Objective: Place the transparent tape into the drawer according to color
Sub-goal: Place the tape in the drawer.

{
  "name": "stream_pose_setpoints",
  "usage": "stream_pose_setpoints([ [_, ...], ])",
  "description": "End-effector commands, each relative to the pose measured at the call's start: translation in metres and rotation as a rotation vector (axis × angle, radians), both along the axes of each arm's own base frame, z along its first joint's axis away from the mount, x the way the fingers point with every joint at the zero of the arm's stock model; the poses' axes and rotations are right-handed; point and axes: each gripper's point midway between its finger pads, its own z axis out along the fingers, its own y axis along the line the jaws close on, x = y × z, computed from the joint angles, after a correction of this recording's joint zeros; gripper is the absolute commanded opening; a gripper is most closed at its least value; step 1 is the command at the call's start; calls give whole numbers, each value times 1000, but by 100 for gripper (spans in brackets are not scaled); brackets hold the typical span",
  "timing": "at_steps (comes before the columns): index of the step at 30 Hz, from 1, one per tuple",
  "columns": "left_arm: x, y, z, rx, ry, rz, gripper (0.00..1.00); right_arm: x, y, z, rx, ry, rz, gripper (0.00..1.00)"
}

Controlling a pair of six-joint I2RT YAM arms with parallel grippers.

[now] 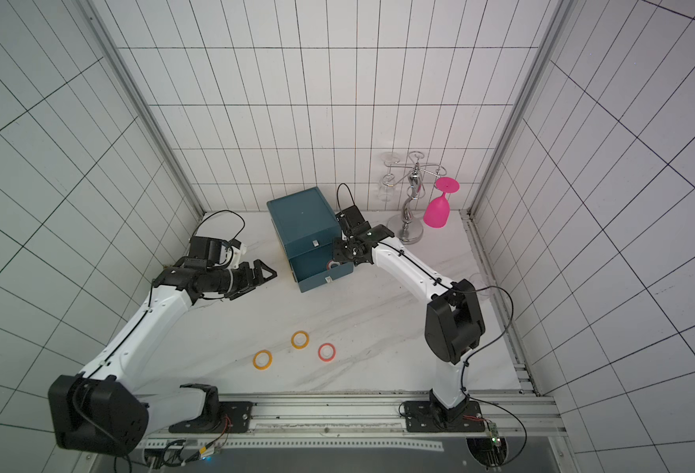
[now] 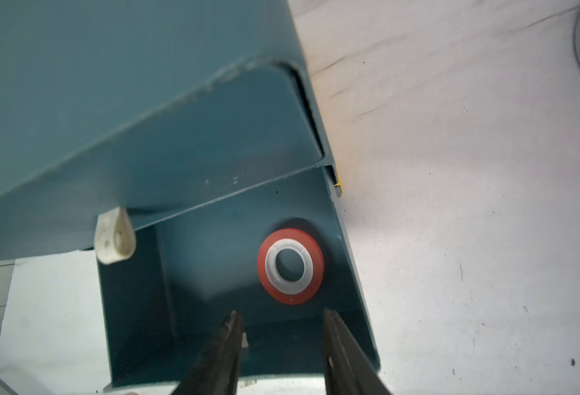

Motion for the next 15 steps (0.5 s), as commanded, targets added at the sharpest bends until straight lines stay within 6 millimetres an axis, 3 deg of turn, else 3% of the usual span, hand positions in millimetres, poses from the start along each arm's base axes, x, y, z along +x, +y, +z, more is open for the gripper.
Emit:
stream_pose_setpoints([
  [1,5,2,8,8,-33,-3,98,-27,-10,11,15,28,50,46],
  [9,1,3,1,11,-21,-2,98,-102,-29,-14,-63,139,176,57],
  [15,0,3,-2,9,-16,-1,98,-151,-37,-35,-120,206,247,60],
])
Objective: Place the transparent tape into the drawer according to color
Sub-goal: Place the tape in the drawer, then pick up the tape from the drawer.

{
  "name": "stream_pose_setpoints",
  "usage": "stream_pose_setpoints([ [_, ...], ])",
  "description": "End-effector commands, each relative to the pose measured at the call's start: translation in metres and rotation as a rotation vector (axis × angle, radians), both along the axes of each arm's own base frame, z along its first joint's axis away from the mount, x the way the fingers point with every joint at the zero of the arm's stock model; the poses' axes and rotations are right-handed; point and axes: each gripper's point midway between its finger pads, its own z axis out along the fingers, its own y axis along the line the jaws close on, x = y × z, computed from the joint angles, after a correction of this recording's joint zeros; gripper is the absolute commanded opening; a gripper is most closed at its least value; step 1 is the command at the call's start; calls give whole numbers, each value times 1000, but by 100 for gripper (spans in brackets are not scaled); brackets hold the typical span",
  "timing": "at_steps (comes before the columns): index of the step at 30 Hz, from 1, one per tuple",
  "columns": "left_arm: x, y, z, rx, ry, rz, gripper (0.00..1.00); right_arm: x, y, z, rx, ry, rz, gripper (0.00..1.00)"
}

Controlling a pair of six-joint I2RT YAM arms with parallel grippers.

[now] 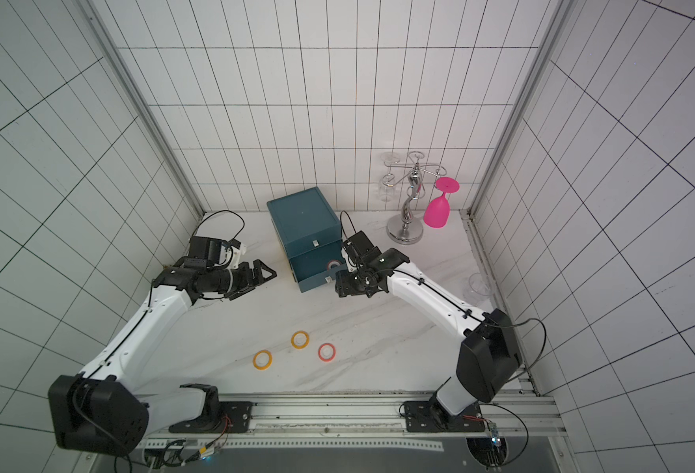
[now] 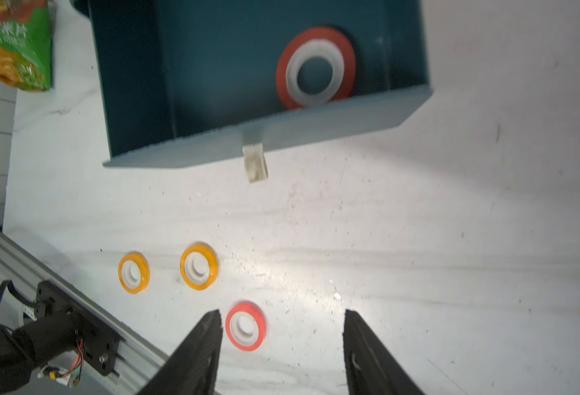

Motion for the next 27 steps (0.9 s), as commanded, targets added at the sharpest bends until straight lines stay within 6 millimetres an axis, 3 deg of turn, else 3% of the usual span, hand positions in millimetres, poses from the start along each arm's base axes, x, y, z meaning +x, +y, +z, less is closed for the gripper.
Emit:
stream_pose_setpoints([
  [1,-1,2,-2,8,-15,-4,98,-33,-9,-12,-47,52,52,61],
  [11,-4,2,-4,8,-14,-1,98,-79,-4,-52,-143,62,131,59],
  [27,-15,6,-7,20,-6,7,98,-102,17,-107,-315,77,239,63],
])
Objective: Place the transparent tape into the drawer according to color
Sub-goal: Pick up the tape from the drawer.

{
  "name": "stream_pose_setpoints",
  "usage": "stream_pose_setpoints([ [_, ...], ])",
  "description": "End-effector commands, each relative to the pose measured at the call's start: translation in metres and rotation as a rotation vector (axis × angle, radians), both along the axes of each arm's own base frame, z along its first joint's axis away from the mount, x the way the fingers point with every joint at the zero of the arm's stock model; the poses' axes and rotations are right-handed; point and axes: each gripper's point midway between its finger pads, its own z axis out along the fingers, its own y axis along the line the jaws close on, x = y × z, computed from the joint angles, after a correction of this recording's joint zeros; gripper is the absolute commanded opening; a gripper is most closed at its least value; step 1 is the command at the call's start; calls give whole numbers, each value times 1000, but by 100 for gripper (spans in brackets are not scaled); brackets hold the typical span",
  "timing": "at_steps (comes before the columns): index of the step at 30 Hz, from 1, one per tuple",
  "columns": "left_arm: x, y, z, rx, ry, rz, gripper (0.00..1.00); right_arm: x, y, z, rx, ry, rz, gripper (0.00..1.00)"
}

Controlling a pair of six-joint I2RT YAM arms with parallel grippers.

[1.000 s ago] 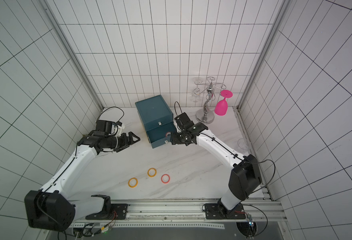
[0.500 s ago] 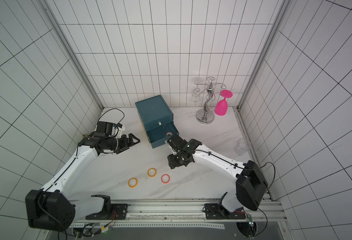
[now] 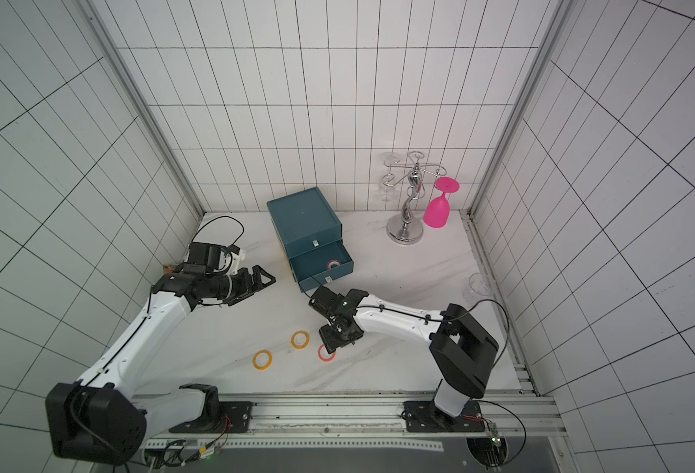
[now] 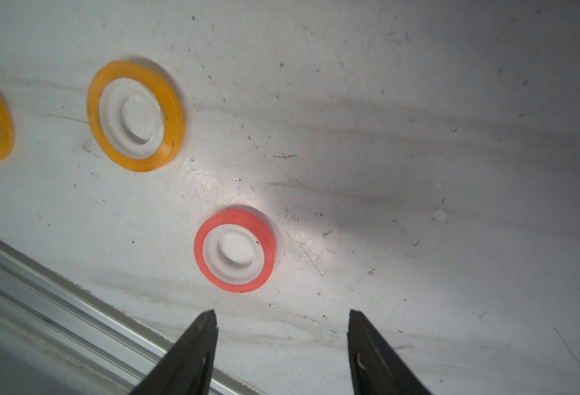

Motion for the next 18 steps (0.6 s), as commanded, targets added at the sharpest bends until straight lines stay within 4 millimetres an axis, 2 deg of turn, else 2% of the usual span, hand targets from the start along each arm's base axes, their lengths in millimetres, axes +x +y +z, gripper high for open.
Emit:
stream_pose_setpoints([
  [1,-2,3,2,11,-20,2,98,2,6,-3,-22,-25,10,63],
  [6,-3,4,2,15,-21,4,98,2,9,-12,-47,-23,19,57],
  [18,-3,7,2,21,-18,7,98,2,20,-23,-69,-5,37,52],
])
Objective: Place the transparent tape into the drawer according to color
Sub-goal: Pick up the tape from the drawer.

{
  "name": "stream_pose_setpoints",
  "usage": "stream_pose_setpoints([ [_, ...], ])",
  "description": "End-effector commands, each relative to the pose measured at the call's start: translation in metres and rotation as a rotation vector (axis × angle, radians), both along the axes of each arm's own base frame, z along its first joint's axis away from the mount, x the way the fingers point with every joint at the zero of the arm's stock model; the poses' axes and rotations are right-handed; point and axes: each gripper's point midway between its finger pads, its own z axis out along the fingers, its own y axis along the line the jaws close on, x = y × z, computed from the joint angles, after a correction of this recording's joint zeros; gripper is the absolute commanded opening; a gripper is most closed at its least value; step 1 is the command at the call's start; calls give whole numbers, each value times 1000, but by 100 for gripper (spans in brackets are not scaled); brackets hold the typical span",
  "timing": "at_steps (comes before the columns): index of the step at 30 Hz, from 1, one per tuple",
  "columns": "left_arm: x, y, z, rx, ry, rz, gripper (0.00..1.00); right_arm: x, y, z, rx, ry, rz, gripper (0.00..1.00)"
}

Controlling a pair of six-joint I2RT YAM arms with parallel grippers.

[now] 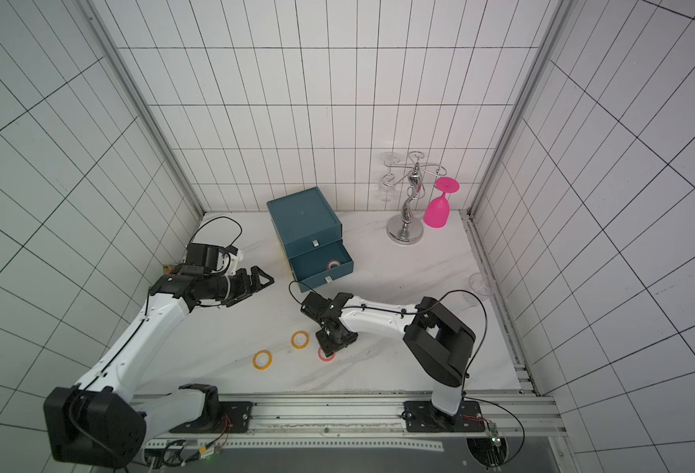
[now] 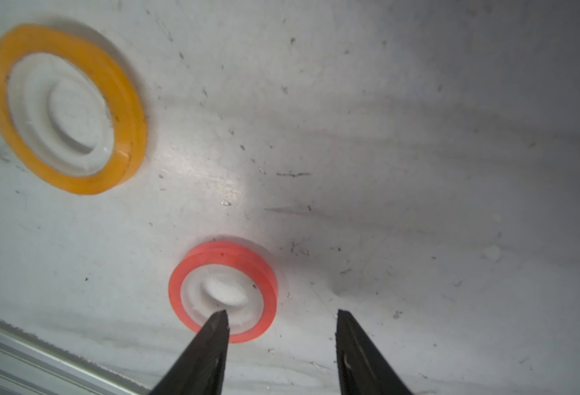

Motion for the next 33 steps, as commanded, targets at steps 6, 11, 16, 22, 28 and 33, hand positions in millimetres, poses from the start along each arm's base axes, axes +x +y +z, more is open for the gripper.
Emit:
stream_pose_setpoints([
  [6,-1,5,2,20,-20,0,98,-1,9,-2,-22,-1,29,47],
  [11,-1,5,1,20,-18,0,98,-4,10,-8,-39,9,40,44],
  [16,-1,5,1,22,-17,2,98,-8,9,-15,-65,16,44,38],
  [22,-1,6,0,25,-16,2,98,-10,7,-21,-96,26,49,26],
  [28,-1,6,0,26,-15,3,98,-12,4,-25,-122,38,47,15],
  [33,-1,6,0,27,-16,2,98,-11,5,-22,-114,33,40,5],
])
